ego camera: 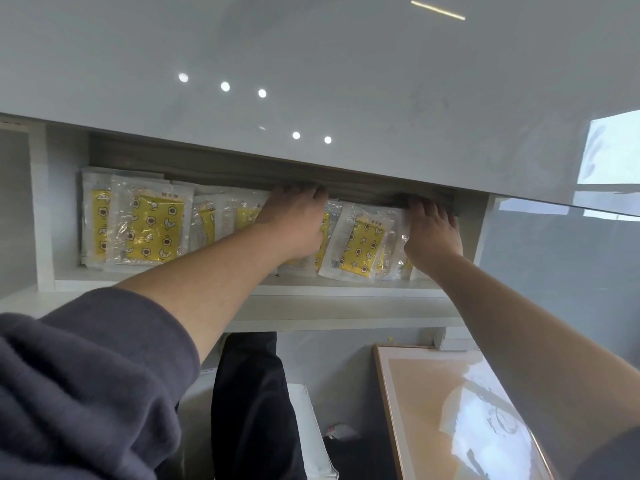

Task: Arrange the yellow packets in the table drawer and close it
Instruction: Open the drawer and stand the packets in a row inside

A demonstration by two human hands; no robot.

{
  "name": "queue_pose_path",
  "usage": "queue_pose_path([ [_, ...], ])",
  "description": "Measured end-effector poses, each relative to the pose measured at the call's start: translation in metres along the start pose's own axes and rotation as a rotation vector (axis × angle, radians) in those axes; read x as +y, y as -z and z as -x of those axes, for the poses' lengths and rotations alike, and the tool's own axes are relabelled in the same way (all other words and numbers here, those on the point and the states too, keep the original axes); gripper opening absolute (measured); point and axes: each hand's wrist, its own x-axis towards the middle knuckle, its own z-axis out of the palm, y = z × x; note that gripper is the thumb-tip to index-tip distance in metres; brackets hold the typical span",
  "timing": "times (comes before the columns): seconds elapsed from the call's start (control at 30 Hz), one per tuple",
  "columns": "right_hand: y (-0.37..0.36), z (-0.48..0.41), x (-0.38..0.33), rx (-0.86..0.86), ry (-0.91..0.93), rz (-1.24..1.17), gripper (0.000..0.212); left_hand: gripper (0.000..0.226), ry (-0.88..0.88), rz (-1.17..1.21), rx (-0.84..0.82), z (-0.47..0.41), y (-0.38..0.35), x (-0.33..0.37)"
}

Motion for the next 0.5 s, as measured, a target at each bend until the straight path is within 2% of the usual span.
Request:
queue_pose_path([
  [0.07, -0.005, 0.001, 0.005, -0.036, 0.015, 0.024, 0.074, 0.051, 0.005, -0.01, -0.008, 0.0, -0.002, 0.003],
  [0.2, -0.006, -0.003, 0.016, 0.003, 0.017, 0.011, 0.067, 0.047, 0.027, 0.021, 0.009, -0.004, 0.002, 0.007],
  [0.33, -0.005, -0.002, 0.025, -0.037, -0.032, -0.029, 0.073, 0.051, 0.009, -0.003, -0.004, -0.007, 0.0, 0.012],
  [0.5, -0.006, 0.002, 0.029, -0.043, -0.027, -0.034, 0.071, 0.042, 0.024, 0.021, 0.009, -0.006, 0.0, 0.014],
])
